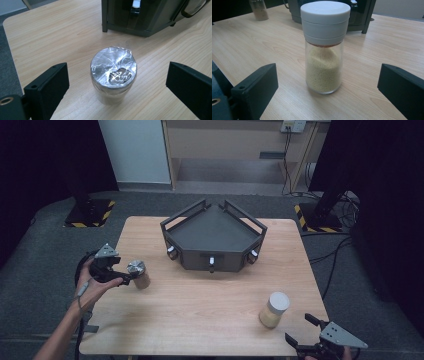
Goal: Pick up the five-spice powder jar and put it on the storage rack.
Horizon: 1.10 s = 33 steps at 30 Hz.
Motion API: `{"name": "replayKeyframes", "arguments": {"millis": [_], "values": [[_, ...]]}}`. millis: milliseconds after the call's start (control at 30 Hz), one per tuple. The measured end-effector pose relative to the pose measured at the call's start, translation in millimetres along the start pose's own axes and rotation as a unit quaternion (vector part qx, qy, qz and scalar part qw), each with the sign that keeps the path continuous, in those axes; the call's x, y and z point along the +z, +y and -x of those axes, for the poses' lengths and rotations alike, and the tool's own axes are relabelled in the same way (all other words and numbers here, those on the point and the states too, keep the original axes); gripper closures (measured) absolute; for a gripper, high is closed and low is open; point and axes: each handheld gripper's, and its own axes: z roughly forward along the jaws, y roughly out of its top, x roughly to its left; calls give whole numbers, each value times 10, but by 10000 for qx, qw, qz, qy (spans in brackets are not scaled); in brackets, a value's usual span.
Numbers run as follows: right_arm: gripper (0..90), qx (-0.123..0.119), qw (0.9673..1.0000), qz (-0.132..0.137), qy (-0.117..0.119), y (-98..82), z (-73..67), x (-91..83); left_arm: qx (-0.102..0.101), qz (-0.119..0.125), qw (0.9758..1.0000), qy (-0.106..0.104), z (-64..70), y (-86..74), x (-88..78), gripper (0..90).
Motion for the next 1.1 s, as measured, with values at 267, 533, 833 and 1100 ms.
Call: {"name": "replayKeyframes", "arguments": {"millis": [267, 533, 833, 1100], "values": [[37, 14, 10000, 13, 3, -3, 1, 0, -51, -40, 10000, 21, 1, 31, 107, 42], [37, 12, 10000, 7, -2, -3, 0, 1, -165, -130, 9998, 16, -43, 45, 246, 47], [37, 9, 10000, 6, -1, -3, -2, 4, -252, -137, 9996, -14, -64, 42, 352, 73], [37, 11, 10000, -3, 8, -3, -3, 8, -168, -224, 9996, 6, -56, 25, 429, 126]]}}
